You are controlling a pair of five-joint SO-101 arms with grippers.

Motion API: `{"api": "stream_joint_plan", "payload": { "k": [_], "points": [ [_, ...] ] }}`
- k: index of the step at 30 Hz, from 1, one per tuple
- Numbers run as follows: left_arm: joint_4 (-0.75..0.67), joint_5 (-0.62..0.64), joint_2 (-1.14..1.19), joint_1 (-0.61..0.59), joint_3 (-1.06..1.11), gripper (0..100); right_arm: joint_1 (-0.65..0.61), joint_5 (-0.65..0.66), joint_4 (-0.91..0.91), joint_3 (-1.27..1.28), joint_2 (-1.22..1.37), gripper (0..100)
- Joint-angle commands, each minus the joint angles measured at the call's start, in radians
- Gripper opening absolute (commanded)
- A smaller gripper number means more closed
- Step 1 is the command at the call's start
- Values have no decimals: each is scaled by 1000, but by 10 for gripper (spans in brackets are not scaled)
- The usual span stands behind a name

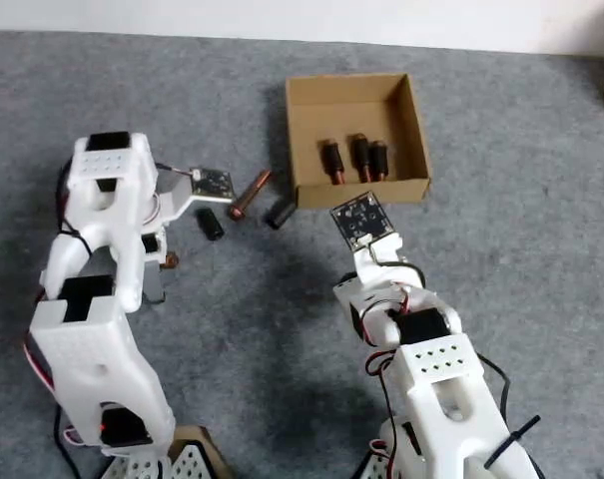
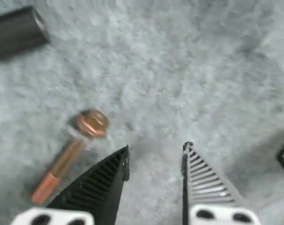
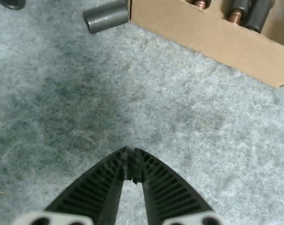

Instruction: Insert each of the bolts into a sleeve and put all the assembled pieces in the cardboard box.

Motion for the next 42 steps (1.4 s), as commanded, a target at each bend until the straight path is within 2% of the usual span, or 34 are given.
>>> {"api": "stream_joint_plan", "payload": {
  "k": [1, 4, 8, 14, 23, 28, 34, 38, 42],
  "points": [
    [-89, -721, -54, 41, 27, 188, -10, 11, -21, -4, -15, 5],
    [-124, -744, -54, 45, 47, 188, -10, 11, -21, -4, -15, 5],
    [-120, -698, -58, 38, -8, 190, -10, 11, -21, -4, -13, 5],
    [-40, -692, -56, 2, -88, 191, -12, 12, -21, -4, -13, 5],
    [-69, -692, -50, -13, -110, 190, -12, 12, -21, -4, -13, 5],
    [-153, -689, 77, -13, -160, 189, -12, 12, -21, -4, -13, 5],
    [-60, -684, 298, -28, -397, 189, -12, 12, -21, -4, -13, 5],
    [54, -683, 420, -51, -575, 180, -12, 12, -21, -4, -13, 5],
    [149, -683, 487, -77, -705, 35, -12, 12, -21, -4, -13, 5]
  ]
}}
